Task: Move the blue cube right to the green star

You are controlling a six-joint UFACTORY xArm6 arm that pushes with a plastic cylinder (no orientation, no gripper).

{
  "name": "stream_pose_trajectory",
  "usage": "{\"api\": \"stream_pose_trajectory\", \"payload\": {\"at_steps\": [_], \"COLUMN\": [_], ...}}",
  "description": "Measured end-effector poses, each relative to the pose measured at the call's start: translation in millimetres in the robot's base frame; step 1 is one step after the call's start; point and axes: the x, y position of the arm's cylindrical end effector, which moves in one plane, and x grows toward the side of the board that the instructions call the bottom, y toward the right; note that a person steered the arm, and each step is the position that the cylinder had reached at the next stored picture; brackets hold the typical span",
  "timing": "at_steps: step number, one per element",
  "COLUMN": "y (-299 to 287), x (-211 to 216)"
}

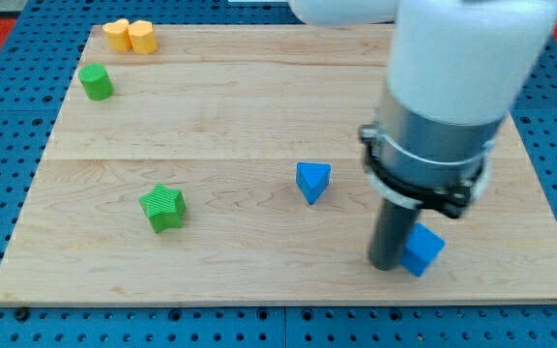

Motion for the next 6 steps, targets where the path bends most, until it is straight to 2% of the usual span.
{"api": "stream_pose_trajectory", "payload": {"at_steps": [1, 2, 4, 5, 6], "y": [76, 110, -125, -57, -25], "x": [27, 4, -26, -14, -27]}}
